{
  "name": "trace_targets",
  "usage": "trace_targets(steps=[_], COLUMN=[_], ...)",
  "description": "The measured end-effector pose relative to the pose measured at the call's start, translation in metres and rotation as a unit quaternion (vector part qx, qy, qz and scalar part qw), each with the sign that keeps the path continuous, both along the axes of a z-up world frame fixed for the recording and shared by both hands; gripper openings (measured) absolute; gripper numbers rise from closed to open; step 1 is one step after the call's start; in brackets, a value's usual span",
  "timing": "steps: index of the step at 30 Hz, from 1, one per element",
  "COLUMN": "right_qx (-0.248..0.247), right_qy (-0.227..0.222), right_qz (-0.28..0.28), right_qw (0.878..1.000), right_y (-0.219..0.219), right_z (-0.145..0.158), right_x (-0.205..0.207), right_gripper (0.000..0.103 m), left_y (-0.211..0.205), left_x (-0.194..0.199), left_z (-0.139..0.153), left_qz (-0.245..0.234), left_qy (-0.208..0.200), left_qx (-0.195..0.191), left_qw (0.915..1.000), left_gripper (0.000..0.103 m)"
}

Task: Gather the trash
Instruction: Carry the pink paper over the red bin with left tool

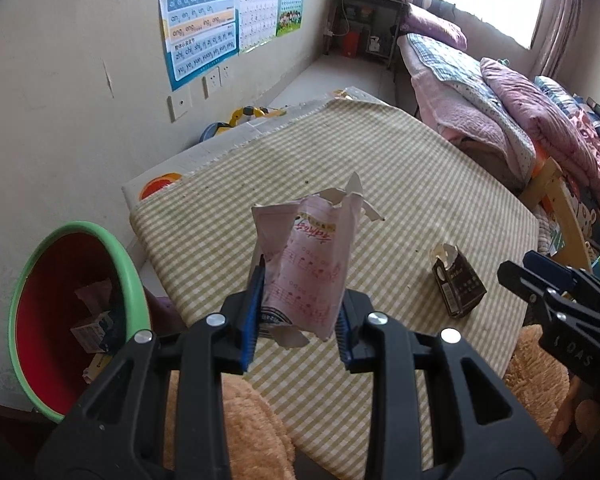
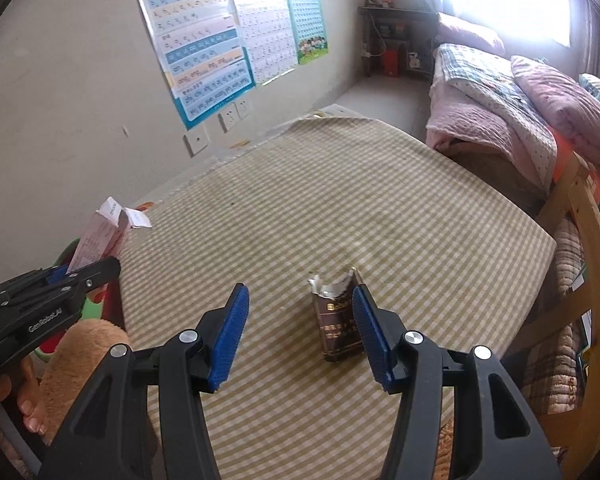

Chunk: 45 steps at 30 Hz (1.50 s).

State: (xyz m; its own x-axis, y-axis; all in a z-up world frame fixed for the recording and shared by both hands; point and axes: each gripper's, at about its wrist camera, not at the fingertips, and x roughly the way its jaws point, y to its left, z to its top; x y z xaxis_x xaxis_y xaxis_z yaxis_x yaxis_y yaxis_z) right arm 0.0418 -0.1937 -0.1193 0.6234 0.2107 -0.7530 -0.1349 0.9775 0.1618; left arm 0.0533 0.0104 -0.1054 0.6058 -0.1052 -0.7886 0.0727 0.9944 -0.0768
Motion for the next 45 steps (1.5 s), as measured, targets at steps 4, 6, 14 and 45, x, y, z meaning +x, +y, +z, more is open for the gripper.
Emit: trace_targets(steps=[4,6,14,45], right_qx=[-0.001,-0.001,-0.008,-0.04], right_qy=[-0.007,-0.009,-0.018,-0.022], right_qz=[0.012,0.018,0.032,0.11], right_qw=[1.0,1.0,0.999,0.993], right_y=[0.011,0.016,0.033,0.121], right_z=[0.009,0.012,0.024,0.037], right_x=[-0.001,-0.002,-0.006,-0.005], right_gripper=[0.052,0.052,0.052,0.052], left_y=[0.009,0.015,0.04,0.127], left_x=[-0.006,-0.01,-0.018,-0.045], left_z=[0.007,0.01,0.02,0.015], left_qz=[0.008,0.014,0.039,0.116], left_qy=[-0.011,-0.016,-0.032,-0.043], left_qx=[-0.002,-0.005,-0.017,-0.05], left_qw=[0.9999,0.9998,0.9986,0.9911], left_gripper=[0.03,0.03,0.03,0.03])
